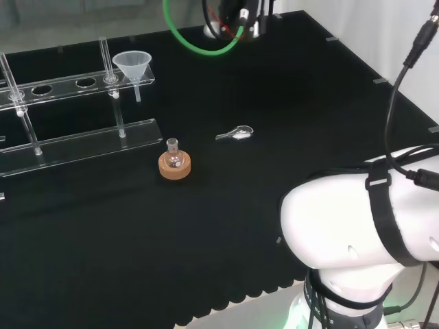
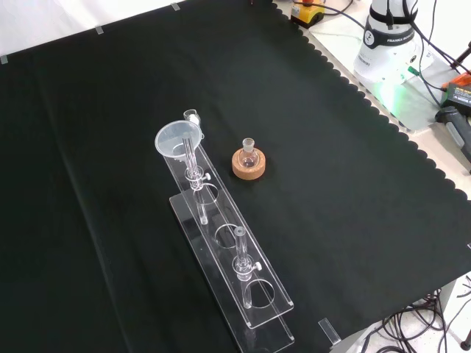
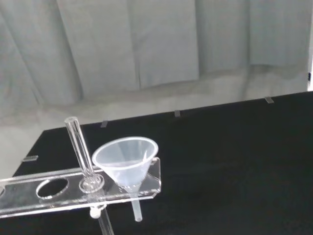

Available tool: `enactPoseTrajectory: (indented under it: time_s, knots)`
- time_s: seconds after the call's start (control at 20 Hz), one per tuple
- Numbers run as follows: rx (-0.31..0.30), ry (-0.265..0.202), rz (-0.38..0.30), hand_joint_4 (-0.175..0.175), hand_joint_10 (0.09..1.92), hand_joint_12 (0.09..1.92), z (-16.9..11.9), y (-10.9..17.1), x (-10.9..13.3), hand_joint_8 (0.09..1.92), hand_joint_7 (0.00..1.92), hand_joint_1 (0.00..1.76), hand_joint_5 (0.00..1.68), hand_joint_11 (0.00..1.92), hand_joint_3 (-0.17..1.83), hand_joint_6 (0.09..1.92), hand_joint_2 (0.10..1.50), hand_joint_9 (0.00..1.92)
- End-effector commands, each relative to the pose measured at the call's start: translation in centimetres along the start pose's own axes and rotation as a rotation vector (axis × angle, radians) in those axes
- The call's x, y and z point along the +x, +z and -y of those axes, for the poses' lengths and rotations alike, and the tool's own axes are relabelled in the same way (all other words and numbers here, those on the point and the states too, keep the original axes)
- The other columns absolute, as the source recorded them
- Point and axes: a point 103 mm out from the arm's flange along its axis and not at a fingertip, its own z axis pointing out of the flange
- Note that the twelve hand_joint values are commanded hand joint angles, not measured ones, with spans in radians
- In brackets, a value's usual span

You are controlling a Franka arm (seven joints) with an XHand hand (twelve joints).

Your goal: Pick up the funnel from the transparent funnel stand.

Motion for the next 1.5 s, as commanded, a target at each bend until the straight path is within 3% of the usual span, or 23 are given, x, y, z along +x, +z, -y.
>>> enactPoseTrajectory:
  time_s: [0.05, 0.8, 1.3, 1.5]
  knots:
    - [0.013, -0.021, -0.020, 0.015, 0.61, 1.30, -2.0, 4.0, 2.1, 0.34, 0.03, 0.00, 0.24, 0.00, 0.46, 0.09, 0.77, 0.00]
    - [0.121, -0.064, -0.027, 0.010, 0.61, 1.30, -7.4, 12.5, 5.1, 0.38, 0.03, 0.00, 0.25, 0.00, 0.45, 0.09, 0.78, 0.00]
    - [0.183, -0.074, -0.030, 0.007, 0.61, 1.29, -10.2, 16.8, 6.3, 0.39, 0.02, 0.00, 0.25, 0.00, 0.45, 0.09, 0.78, 0.00]
    - [0.198, -0.089, 0.003, 0.007, 0.61, 1.29, -11.0, 18.0, 6.6, 0.39, 0.02, 0.00, 0.25, 0.00, 0.45, 0.09, 0.78, 0.00]
